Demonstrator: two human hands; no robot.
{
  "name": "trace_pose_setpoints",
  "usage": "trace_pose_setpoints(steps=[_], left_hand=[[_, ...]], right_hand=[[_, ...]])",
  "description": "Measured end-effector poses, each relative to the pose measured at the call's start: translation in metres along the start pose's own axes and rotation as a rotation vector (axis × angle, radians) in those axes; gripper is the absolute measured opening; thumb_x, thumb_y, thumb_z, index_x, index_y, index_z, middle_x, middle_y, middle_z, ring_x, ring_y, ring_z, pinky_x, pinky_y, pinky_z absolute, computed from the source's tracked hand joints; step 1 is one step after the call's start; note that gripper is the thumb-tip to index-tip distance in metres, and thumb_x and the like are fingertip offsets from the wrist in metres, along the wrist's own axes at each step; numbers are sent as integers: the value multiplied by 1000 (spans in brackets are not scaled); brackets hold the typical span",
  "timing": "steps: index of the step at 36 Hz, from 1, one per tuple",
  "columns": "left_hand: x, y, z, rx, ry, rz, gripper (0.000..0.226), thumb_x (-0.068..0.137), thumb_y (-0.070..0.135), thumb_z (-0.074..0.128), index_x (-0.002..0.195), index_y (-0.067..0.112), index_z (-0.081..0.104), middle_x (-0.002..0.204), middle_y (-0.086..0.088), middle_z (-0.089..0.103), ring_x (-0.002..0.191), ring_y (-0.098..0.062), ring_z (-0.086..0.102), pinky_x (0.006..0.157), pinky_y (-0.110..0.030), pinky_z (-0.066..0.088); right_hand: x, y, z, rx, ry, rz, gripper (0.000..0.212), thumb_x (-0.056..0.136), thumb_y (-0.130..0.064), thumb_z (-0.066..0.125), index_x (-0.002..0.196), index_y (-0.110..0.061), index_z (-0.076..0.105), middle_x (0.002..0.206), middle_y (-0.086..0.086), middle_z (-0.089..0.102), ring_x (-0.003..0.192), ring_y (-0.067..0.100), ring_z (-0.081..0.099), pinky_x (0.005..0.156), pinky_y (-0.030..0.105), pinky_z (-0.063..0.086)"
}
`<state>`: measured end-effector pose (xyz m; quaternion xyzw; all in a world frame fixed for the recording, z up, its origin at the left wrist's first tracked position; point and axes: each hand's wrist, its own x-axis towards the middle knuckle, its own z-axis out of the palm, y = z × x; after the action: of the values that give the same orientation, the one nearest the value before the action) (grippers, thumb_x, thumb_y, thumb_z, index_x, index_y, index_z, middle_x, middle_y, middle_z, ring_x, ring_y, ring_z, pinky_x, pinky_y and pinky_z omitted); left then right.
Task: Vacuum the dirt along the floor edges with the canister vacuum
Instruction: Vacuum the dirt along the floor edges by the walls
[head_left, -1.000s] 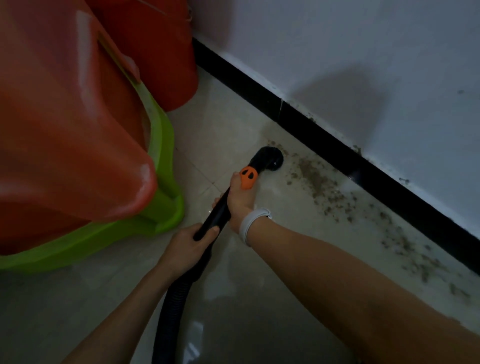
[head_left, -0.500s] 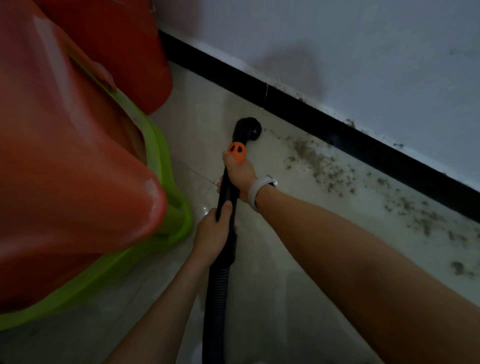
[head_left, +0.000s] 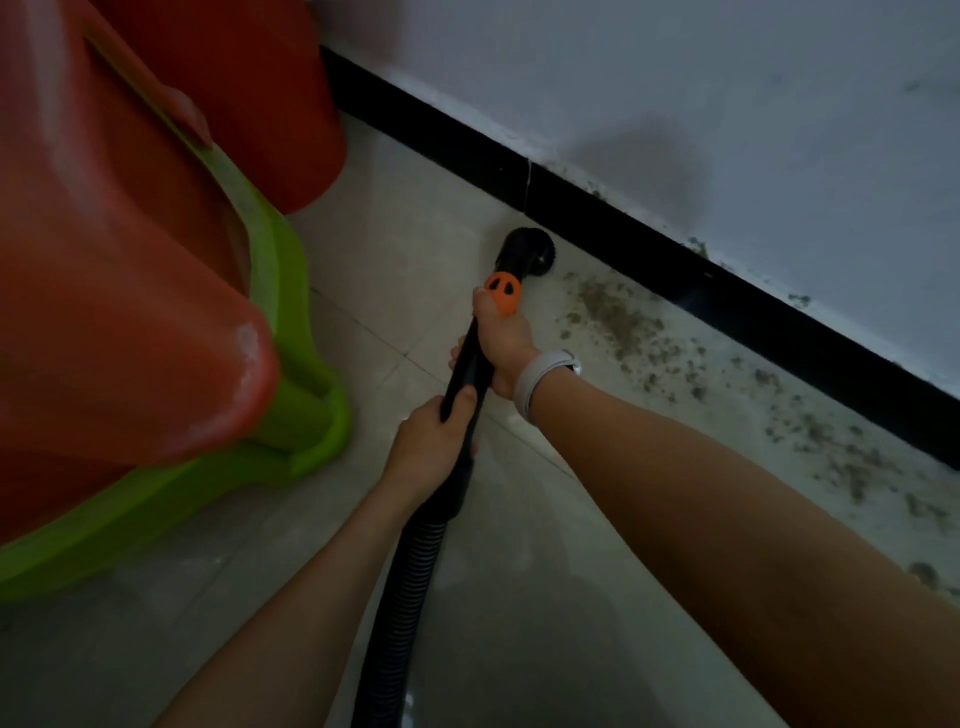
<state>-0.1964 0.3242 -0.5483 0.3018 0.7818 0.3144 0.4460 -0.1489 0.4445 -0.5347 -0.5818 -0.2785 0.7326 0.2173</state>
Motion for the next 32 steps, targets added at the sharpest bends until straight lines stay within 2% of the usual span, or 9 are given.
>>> trace_pose_setpoints(steps=[2, 6, 16, 19, 23, 27, 32], left_hand=[[-6, 0, 7, 11, -1, 1, 48, 95, 52, 40, 80, 12, 62, 75, -5, 69, 72, -22, 66, 69, -33, 52], [-23, -6, 15, 76, 2, 12, 47, 95, 52, 40, 78, 14, 60, 75, -5, 69, 73, -23, 66, 71, -36, 53], [-63, -26, 16, 150, 16, 21, 47, 95, 49, 43, 76, 11, 62, 66, -2, 68, 61, -16, 65, 57, -27, 47], [-70, -32, 10, 169, 11, 12, 48, 96, 48, 42, 78, 8, 62, 67, -5, 69, 61, -18, 65, 57, -27, 47], [-78, -36, 4, 193, 23, 25, 45, 97, 45, 43, 75, 11, 62, 64, -3, 68, 56, -10, 63, 55, -23, 45], [-84, -38, 5, 232, -15, 38, 46, 96, 48, 43, 78, 10, 62, 69, -6, 69, 64, -20, 66, 63, -32, 50], [-93, -34, 20, 255, -93, 78, 41, 96, 45, 44, 74, 14, 60, 60, 1, 66, 50, -4, 61, 50, -16, 45]], right_hand=[[-5, 3, -9, 13, -7, -6, 30, 98, -35, 52, 84, -10, 47, 69, 11, 50, 54, 25, 52, 54, 36, 51], [-18, 15, -23, 56, -14, -5, 29, 98, -34, 52, 82, -10, 47, 65, 11, 50, 52, 23, 50, 52, 34, 50], [-46, 48, -35, 62, -8, 9, 28, 98, -36, 51, 86, -11, 47, 65, 11, 50, 49, 23, 52, 50, 33, 51], [-54, 56, -29, 60, -10, -4, 28, 98, -34, 52, 85, -9, 47, 62, 11, 50, 47, 22, 52, 50, 32, 51], [-63, 62, -25, 58, -31, 17, 28, 98, -35, 51, 87, -9, 47, 63, 11, 51, 49, 23, 54, 53, 35, 53], [-71, 66, -35, 98, -15, 24, 27, 99, -35, 49, 86, -12, 47, 65, 11, 51, 52, 25, 54, 57, 36, 53], [-80, 71, -59, 141, 60, 33, 27, 99, -36, 50, 84, -14, 46, 63, 11, 51, 53, 25, 54, 61, 39, 53]])
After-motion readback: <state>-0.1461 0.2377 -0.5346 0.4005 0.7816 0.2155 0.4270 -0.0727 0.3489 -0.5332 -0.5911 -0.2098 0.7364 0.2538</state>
